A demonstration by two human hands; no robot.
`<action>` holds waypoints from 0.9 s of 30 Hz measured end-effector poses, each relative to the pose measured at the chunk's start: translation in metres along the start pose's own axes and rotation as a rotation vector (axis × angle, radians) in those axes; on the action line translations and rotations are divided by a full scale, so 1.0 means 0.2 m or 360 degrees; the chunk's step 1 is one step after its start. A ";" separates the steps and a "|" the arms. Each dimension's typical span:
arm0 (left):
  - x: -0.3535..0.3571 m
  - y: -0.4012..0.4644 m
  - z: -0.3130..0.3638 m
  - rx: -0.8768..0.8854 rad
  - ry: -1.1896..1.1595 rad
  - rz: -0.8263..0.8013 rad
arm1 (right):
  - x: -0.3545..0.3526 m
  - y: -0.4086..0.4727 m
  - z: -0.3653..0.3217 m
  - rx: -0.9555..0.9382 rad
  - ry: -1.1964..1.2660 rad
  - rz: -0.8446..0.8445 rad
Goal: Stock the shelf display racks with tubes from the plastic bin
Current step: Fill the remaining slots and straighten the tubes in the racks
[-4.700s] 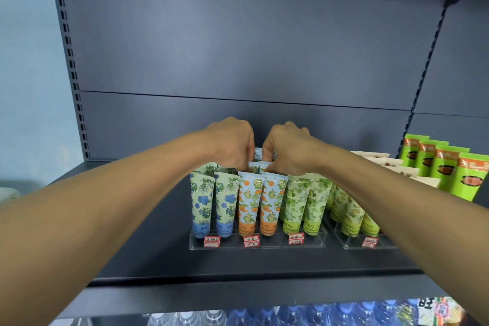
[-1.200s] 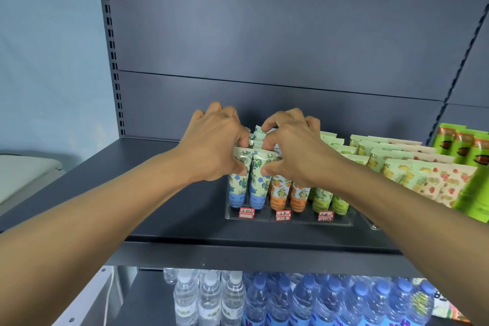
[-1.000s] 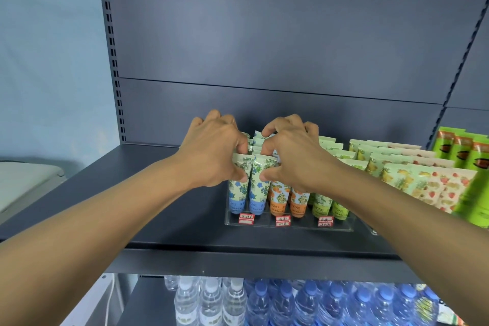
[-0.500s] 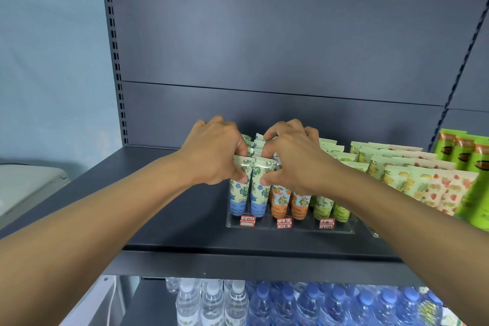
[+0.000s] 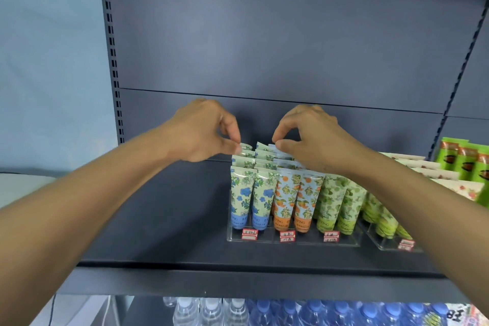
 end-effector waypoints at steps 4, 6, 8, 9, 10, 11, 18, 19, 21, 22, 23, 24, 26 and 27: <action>0.02 0.07 -0.05 -0.0003 0.0059 -0.0156 | 0.05 0.07 -0.02 0.0007 -0.0018 -0.0254; 0.07 0.10 -0.07 0.0002 0.0060 -0.0265 | 0.08 0.09 -0.05 0.0010 -0.0051 -0.0354; 0.11 0.10 -0.08 0.0006 0.0049 -0.0330 | 0.10 0.10 -0.07 0.0012 -0.0114 -0.0407; 0.13 0.11 -0.08 0.0007 0.0035 -0.0350 | 0.11 0.10 -0.08 0.0007 -0.0156 -0.0432; 0.14 0.11 -0.09 0.0009 0.0015 -0.0363 | 0.11 0.11 -0.09 0.0007 -0.0201 -0.0460; 0.16 0.11 -0.09 0.0017 -0.0002 -0.0368 | 0.12 0.11 -0.10 0.0009 -0.0241 -0.0488; 0.19 0.11 -0.10 0.0091 0.0036 -0.0281 | 0.14 0.12 -0.11 0.0003 -0.0295 -0.0526; 0.19 0.11 -0.10 0.0093 0.0039 -0.0274 | 0.15 0.12 -0.11 -0.0006 -0.0291 -0.0507; 0.19 0.11 -0.10 0.0095 0.0037 -0.0281 | 0.16 0.12 -0.10 -0.0014 -0.0284 -0.0481; 0.19 0.10 -0.10 0.0093 0.0036 -0.0291 | 0.16 0.12 -0.10 -0.0009 -0.0282 -0.0472; 0.19 0.10 -0.10 0.0089 0.0035 -0.0300 | 0.17 0.12 -0.09 0.0001 -0.0279 -0.0465; 0.20 0.10 -0.10 0.0085 0.0035 -0.0304 | 0.17 0.12 -0.09 0.0009 -0.0274 -0.0457; 0.20 0.10 -0.09 0.0082 0.0036 -0.0301 | 0.17 0.12 -0.08 0.0033 -0.0258 -0.0451; 0.20 0.09 -0.09 0.0079 0.0035 -0.0301 | 0.17 0.12 -0.08 0.0044 -0.0248 -0.0458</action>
Point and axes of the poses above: each hand's wrist, its own y-axis towards the middle knuckle, its own x-axis out of the palm, z = x × y, the point moved 1 cm from there along y, towards the middle knuckle, and after that the axes turned 9 degrees about z, right-handed, at the moved point
